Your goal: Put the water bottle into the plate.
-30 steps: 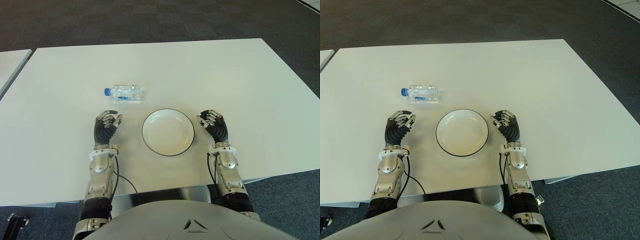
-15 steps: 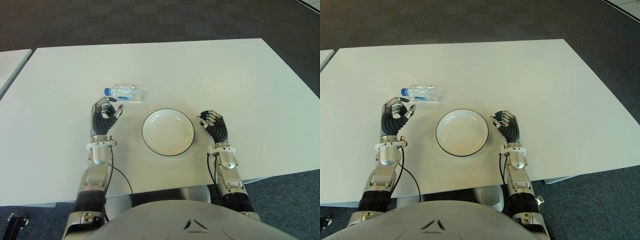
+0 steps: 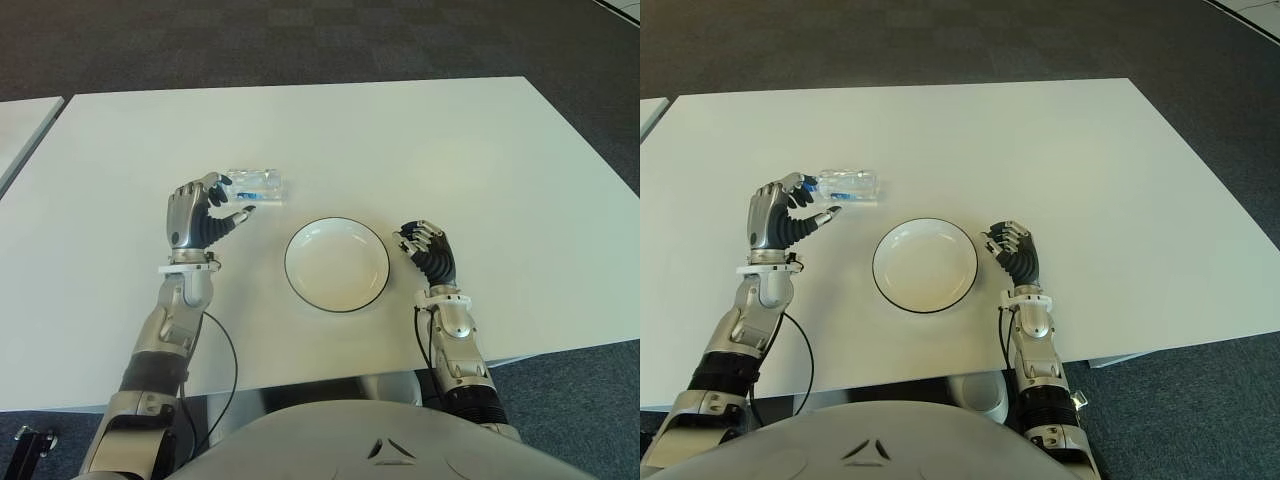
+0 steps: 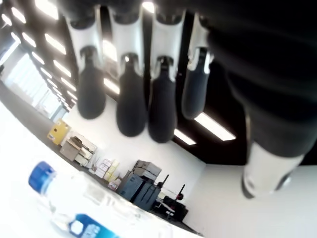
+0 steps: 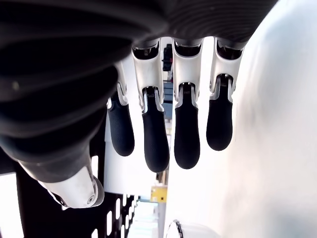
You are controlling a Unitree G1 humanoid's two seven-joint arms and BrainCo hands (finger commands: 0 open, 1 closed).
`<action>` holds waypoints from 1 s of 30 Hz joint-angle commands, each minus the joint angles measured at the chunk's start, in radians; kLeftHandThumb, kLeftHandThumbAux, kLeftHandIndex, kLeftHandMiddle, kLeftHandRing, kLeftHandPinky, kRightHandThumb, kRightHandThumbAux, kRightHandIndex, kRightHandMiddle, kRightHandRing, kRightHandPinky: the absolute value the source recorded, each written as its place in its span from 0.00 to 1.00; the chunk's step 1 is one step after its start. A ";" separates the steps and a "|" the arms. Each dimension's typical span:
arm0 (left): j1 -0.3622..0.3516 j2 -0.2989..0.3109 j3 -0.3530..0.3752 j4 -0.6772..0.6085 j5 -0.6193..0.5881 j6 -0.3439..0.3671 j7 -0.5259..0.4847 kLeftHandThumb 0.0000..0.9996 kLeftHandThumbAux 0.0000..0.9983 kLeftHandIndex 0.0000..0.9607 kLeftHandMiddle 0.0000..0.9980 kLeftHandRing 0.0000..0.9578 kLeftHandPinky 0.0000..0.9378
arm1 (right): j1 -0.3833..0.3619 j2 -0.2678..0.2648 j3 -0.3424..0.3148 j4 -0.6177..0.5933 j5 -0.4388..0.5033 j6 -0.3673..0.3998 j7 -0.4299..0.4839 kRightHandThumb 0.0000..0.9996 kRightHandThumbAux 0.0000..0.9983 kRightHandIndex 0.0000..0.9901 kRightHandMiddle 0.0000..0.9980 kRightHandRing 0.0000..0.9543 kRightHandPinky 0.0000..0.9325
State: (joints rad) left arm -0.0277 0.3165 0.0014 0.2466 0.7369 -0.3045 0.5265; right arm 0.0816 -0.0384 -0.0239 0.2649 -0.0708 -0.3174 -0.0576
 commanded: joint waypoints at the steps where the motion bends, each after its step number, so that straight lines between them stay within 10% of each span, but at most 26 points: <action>1: -0.031 0.052 -0.036 -0.002 0.046 0.042 -0.023 0.78 0.69 0.43 0.42 0.46 0.49 | 0.011 0.002 -0.003 0.004 0.003 0.018 -0.001 0.70 0.73 0.43 0.53 0.55 0.55; 14: -0.297 0.143 -0.171 0.459 0.096 -0.033 0.132 0.63 0.45 0.02 0.03 0.04 0.05 | 0.010 0.003 -0.001 0.001 0.001 0.020 -0.004 0.70 0.73 0.43 0.52 0.55 0.56; 30: -0.550 0.142 -0.384 0.818 0.165 0.051 0.228 0.55 0.15 0.00 0.00 0.00 0.00 | 0.001 0.001 -0.004 0.013 0.002 0.014 -0.005 0.70 0.73 0.43 0.53 0.55 0.56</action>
State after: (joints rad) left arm -0.5523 0.4613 -0.3456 1.0192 0.8900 -0.2603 0.7480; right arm 0.0798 -0.0391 -0.0246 0.2672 -0.0713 -0.3167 -0.0609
